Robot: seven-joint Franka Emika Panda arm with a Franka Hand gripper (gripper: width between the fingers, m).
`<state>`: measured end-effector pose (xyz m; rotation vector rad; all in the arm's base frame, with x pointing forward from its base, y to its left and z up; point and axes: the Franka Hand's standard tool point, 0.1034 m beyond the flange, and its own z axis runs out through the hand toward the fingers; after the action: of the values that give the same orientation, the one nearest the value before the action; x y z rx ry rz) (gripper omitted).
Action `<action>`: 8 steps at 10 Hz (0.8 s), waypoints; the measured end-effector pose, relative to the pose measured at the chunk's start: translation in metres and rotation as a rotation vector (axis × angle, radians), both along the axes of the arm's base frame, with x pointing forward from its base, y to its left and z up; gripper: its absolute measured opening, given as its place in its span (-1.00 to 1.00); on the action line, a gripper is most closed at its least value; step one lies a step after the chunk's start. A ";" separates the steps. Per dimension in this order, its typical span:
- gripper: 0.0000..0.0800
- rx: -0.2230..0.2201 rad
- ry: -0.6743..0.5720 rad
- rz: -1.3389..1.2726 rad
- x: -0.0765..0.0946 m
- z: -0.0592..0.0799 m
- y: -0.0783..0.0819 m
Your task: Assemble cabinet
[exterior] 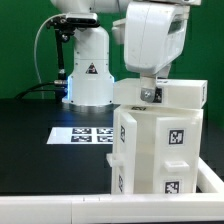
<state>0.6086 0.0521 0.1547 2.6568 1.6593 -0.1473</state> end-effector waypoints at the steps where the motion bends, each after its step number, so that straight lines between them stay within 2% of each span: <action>1: 0.39 -0.016 0.007 -0.002 -0.001 0.000 0.001; 3: 0.39 -0.128 0.068 0.004 -0.005 0.002 0.007; 4: 0.39 -0.147 0.081 0.007 -0.004 0.001 0.010; 5: 0.39 -0.206 0.090 -0.026 -0.005 0.000 0.011; 7: 0.39 -0.296 0.110 -0.110 -0.008 -0.002 0.016; 8: 0.39 -0.324 0.137 -0.124 -0.010 -0.003 0.014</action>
Offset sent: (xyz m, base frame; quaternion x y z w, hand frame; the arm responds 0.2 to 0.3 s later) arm 0.0000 0.0000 0.0000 0.0000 -0.1296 0.0000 0.9916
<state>0.5982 0.0664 0.1515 2.5459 1.3607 -0.5602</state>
